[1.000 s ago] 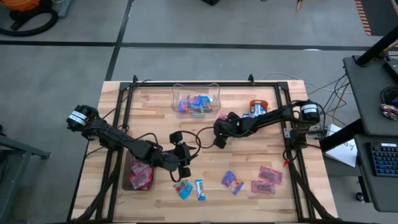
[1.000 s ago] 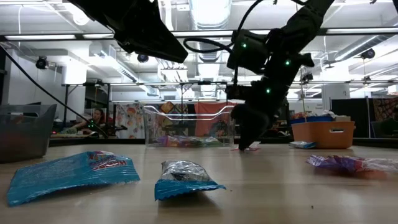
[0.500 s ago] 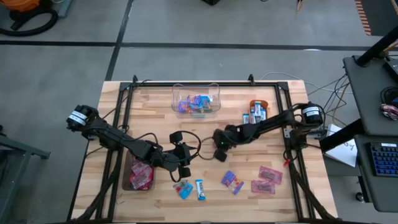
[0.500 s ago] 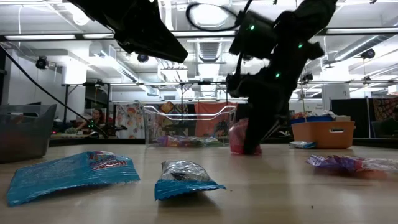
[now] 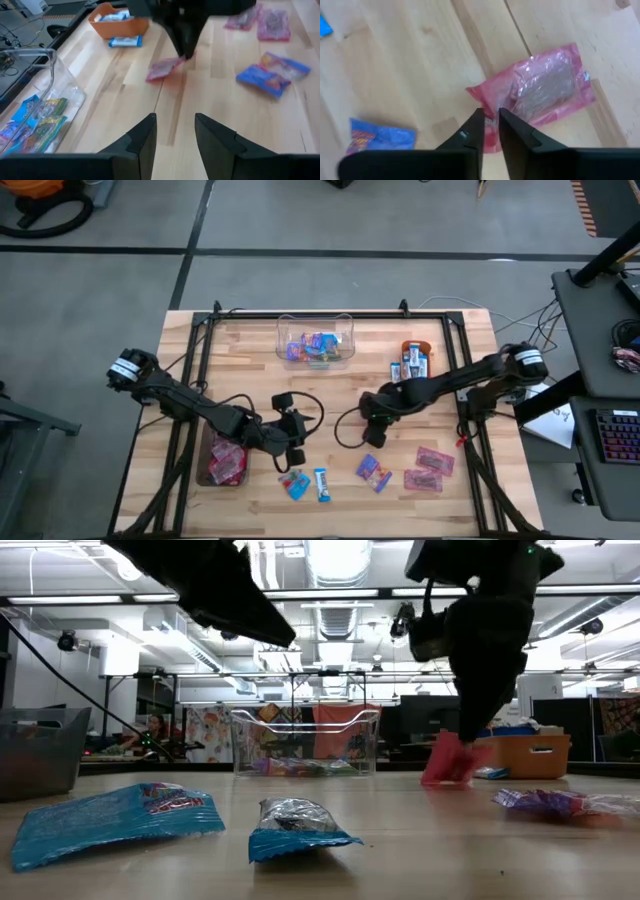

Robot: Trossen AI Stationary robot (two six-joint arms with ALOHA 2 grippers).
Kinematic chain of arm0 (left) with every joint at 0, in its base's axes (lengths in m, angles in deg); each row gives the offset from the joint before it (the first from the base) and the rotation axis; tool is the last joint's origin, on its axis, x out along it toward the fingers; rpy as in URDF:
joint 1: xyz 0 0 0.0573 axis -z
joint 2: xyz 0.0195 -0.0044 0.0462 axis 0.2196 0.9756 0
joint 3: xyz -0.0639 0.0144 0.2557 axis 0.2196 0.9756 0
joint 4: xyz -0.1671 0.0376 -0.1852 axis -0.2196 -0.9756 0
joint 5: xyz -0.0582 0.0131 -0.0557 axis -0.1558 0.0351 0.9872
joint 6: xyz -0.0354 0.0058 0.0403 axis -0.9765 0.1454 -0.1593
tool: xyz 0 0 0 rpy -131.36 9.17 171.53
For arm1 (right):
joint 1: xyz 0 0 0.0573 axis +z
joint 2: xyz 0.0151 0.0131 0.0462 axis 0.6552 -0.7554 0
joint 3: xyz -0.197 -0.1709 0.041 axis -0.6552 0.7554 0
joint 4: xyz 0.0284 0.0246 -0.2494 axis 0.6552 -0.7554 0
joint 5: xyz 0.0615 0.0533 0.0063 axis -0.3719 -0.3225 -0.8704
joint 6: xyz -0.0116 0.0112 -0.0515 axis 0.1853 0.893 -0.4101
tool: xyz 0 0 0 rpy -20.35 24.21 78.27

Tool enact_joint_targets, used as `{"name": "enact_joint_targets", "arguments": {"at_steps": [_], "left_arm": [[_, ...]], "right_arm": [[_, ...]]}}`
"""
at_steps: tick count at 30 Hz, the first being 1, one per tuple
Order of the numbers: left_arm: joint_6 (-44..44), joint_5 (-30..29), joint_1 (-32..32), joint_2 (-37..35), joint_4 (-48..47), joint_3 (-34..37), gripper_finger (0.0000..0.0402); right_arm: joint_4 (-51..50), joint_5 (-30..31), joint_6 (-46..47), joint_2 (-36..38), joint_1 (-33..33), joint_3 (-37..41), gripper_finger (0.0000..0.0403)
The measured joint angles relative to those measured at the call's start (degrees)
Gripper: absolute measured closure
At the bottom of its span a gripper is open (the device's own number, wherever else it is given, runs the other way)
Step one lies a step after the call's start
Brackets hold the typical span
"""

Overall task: Sort candy
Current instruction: Put the red candy into the black bin

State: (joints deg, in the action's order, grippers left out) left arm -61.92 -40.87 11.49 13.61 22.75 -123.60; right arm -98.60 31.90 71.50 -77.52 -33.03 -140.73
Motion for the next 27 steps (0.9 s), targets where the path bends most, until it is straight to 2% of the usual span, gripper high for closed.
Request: {"name": "enact_joint_targets", "arguments": {"at_steps": [5,10,15,21,27], "left_arm": [[-0.05,0.26,1.19,-0.70,-5.09,-1.66,0.0284],[-0.04,0.18,1.50,-1.09,-10.65,-4.08,0.0284],[-0.02,0.13,1.50,-1.14,-13.11,-4.98,0.0284],[2.61,-0.30,1.23,-1.16,-13.11,-4.91,0.0284],[6.13,-0.37,1.21,-1.16,-13.74,-4.91,0.0284]], "right_arm": [[-1.06,1.22,1.43,1.61,0.04,0.00,0.0298],[-1.44,6.89,9.30,1.36,-0.01,0.04,0.0242],[-1.90,9.41,19.20,0.52,0.38,0.57,0.0201],[-0.64,15.20,29.23,-3.29,0.31,0.63,0.0172],[-0.91,11.10,30.78,-8.82,-0.94,-1.15,0.0167]]}}
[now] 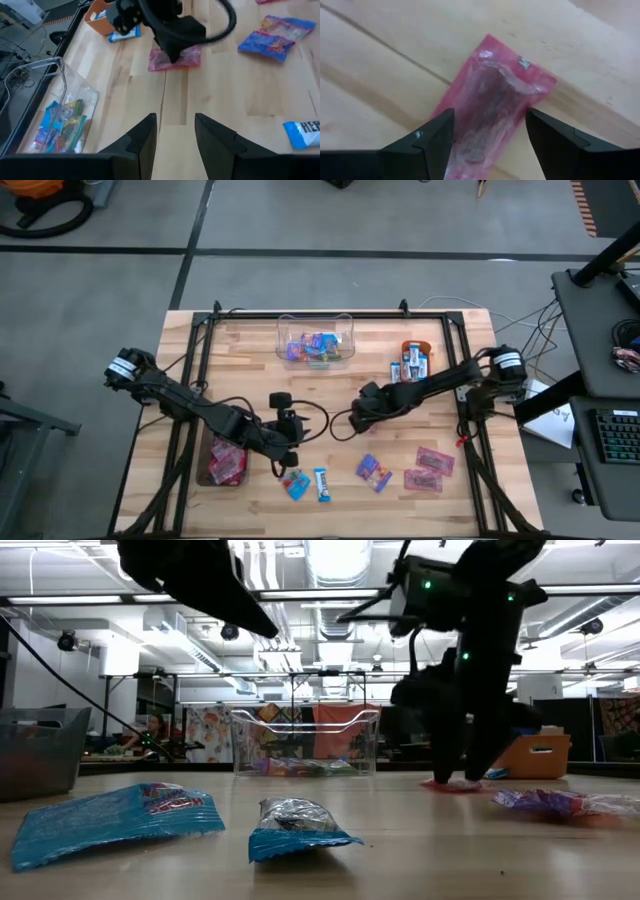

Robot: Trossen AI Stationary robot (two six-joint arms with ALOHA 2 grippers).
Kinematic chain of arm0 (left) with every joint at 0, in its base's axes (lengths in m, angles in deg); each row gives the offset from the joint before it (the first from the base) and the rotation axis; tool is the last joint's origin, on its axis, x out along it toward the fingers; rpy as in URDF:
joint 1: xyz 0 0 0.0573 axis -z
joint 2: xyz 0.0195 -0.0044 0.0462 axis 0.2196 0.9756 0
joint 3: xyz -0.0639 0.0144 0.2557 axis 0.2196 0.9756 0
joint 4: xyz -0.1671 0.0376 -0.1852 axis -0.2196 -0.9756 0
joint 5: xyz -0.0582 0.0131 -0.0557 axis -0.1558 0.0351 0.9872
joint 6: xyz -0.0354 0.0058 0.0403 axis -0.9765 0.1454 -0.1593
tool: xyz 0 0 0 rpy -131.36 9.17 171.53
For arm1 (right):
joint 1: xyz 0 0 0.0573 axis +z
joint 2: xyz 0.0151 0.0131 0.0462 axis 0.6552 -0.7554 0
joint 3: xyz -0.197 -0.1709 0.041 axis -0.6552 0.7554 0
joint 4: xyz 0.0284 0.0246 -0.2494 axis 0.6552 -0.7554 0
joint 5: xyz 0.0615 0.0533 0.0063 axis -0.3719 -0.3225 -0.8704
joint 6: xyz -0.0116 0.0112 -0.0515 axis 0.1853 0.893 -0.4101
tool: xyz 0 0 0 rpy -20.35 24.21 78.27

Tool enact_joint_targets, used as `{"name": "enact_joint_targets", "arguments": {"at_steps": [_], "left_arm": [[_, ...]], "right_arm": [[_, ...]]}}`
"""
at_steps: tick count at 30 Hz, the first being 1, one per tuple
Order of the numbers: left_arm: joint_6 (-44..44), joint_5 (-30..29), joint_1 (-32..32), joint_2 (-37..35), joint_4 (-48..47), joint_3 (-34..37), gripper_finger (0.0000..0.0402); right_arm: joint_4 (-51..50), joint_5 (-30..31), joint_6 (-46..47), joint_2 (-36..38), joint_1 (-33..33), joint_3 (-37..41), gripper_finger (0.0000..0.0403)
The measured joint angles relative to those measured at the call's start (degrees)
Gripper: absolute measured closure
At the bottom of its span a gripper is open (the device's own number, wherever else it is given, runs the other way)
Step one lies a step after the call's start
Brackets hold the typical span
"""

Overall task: Sort candy
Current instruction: Put the red candy into the black bin

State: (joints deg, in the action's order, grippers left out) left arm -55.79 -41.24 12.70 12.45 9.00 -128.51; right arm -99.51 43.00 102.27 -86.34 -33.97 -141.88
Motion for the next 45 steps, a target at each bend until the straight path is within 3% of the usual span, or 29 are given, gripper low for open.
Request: {"name": "enact_joint_targets", "arguments": {"at_steps": [8,13,21,26,34,37,40,45], "left_arm": [[0.08,0.02,-0.11,0.00,0.48,0.52,0.0284],[2.15,4.08,-0.11,0.00,6.31,2.41,0.0284],[4.16,11.93,-0.46,-0.03,25.42,10.73,0.0284],[4.16,17.10,-0.55,-0.04,42.23,17.00,0.0284],[4.97,17.07,-0.92,-0.09,65.87,26.14,0.0284],[3.49,13.77,-1.02,-0.11,71.78,28.17,0.0284],[1.86,5.23,-1.03,-0.11,74.32,29.24,0.0284],[-0.46,-8.09,-1.05,-0.57,74.58,29.89,0.0284]], "right_arm": [[0.29,2.12,-3.40,-4.01,0.23,-1.92,0.0193],[0.63,4.46,-6.63,-3.60,0.46,-1.77,0.0245],[3.54,6.15,-16.26,-2.29,2.15,-1.56,0.0381],[7.64,6.01,-24.27,0.73,2.92,-1.45,0.0387],[27.41,6.32,-41.54,6.38,5.53,-0.81,0.0389],[38.93,7.55,-49.08,7.09,6.76,0.16,0.0390],[49.52,8.87,-55.81,7.09,7.79,1.41,0.0390],[55.80,16.27,-60.80,7.09,8.04,1.91,0.0390]]}}
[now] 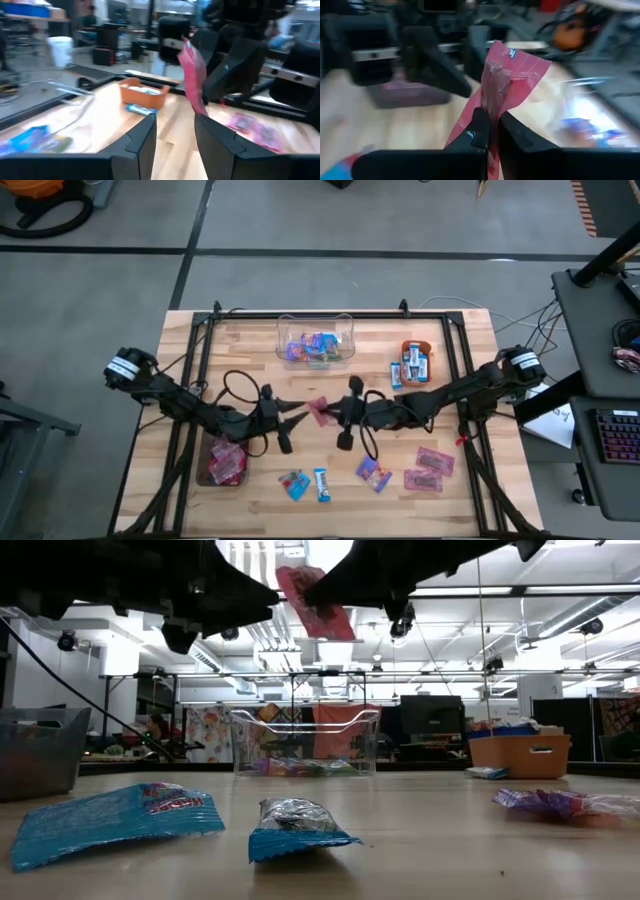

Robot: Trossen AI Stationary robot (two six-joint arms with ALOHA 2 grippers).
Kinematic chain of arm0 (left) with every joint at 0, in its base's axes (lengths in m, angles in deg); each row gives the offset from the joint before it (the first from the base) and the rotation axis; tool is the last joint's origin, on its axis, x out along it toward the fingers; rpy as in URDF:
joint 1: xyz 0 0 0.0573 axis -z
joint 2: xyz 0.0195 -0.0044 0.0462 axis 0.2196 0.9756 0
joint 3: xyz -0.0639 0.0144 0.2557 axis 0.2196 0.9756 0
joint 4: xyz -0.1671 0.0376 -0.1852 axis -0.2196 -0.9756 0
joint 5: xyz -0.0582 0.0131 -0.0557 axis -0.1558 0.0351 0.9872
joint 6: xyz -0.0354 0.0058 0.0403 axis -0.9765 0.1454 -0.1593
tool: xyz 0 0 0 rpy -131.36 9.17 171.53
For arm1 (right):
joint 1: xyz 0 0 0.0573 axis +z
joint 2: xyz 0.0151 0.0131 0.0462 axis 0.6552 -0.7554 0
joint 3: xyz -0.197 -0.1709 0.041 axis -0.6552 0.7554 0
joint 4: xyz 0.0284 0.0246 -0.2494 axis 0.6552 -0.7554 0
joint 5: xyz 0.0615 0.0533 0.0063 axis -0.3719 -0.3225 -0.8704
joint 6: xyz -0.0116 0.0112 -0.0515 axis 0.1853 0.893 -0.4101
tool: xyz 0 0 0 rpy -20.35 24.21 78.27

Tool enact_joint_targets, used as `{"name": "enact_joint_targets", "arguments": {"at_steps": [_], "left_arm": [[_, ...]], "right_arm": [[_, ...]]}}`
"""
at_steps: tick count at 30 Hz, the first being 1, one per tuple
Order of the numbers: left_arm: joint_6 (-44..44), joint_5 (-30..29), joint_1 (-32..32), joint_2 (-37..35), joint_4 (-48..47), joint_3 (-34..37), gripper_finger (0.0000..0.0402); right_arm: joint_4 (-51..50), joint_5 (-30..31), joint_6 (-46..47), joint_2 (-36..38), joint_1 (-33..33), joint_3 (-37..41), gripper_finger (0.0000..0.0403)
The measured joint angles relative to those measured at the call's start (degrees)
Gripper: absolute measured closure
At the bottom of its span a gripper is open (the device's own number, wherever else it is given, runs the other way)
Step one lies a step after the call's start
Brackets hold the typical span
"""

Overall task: Sort candy
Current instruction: Put the red candy into the black bin

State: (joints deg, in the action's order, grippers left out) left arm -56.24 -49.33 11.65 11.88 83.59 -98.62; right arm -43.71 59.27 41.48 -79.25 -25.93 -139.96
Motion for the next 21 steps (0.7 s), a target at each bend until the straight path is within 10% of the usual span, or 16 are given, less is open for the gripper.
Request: {"name": "enact_joint_targets", "arguments": {"at_steps": [21], "left_arm": [[7.85,1.62,-0.38,5.34,-0.60,-8.23,0.0292]], "right_arm": [[5.74,0.75,-11.24,-3.80,0.22,0.14,0.0390]]}}
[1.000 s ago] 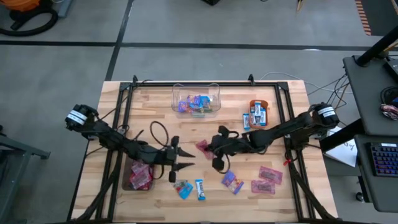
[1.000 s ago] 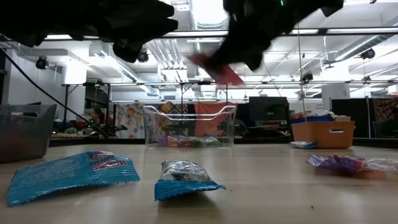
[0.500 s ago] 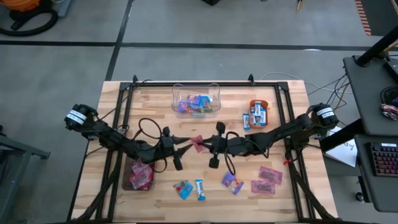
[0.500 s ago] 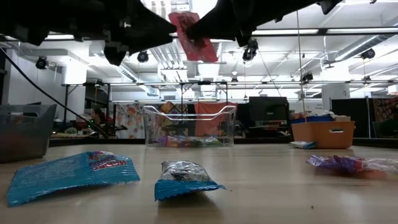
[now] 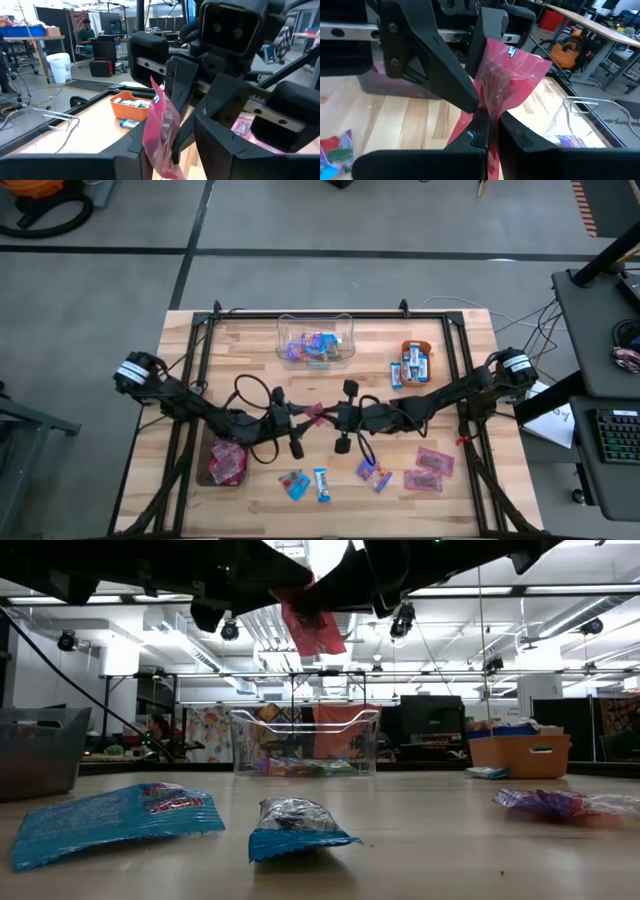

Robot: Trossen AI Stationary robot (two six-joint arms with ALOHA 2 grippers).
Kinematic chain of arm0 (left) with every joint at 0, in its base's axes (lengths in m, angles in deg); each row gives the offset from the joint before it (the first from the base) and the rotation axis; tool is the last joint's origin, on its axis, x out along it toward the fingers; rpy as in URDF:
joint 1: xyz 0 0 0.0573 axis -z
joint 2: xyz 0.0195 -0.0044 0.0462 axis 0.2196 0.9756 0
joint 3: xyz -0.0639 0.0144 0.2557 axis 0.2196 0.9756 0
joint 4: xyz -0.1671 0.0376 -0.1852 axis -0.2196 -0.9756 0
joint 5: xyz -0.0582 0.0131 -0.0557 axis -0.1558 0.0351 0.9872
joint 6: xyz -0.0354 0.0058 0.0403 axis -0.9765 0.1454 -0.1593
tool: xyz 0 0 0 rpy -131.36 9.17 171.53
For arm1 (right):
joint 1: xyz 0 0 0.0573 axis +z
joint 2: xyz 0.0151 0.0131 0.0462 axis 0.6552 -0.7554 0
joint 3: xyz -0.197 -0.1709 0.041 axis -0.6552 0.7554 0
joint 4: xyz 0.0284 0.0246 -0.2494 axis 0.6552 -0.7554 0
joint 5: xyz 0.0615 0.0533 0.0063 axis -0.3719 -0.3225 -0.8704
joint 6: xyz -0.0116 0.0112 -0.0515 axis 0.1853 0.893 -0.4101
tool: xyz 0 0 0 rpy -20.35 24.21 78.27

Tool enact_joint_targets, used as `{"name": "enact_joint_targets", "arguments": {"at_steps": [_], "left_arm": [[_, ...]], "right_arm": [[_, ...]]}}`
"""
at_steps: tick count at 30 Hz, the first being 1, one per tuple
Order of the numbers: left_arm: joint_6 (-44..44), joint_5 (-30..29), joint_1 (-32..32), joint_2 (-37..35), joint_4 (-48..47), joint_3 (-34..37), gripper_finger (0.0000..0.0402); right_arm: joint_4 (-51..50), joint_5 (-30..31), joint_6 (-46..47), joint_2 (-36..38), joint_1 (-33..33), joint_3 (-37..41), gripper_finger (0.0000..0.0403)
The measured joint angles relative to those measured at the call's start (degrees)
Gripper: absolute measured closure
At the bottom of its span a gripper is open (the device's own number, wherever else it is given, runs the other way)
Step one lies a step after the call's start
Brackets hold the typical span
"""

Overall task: Sort candy
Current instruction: Put the red candy into the black bin

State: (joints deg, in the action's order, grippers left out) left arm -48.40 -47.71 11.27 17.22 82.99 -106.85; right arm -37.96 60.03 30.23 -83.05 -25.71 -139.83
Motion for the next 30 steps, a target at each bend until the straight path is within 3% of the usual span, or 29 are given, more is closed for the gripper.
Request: {"name": "enact_joint_targets", "arguments": {"at_steps": [8,15,19,22,24,27,30], "left_arm": [[1.39,-0.06,-0.12,0.26,-0.28,-0.79,0.0391],[1.23,0.35,0.02,-1.49,-1.75,-0.75,0.0397],[0.86,0.39,0.80,-4.35,-9.14,-2.25,0.0397],[-2.48,0.32,1.66,-7.78,-22.79,-5.73,0.0398],[-8.04,0.47,2.39,-10.56,-38.55,-9.90,0.0399],[-24.41,2.91,3.53,-13.60,-72.83,-20.22,0.0399],[-45.44,11.78,4.54,-13.68,-106.08,-31.45,0.0400]], "right_arm": [[-0.31,-0.25,1.43,0.02,0.22,0.06,0.0379],[-3.58,0.04,5.48,0.89,0.13,-0.38,0.0315],[-5.84,0.08,7.79,2.69,0.13,-0.62,0.0270],[-8.43,-0.03,9.16,4.12,0.15,-0.62,0.0242],[-10.67,0.13,10.19,5.15,0.14,-0.62,0.0228],[-14.05,0.37,11.37,6.51,0.11,-0.62,0.0211],[-15.59,0.36,12.46,7.14,0.13,-0.61,0.0201]]}}
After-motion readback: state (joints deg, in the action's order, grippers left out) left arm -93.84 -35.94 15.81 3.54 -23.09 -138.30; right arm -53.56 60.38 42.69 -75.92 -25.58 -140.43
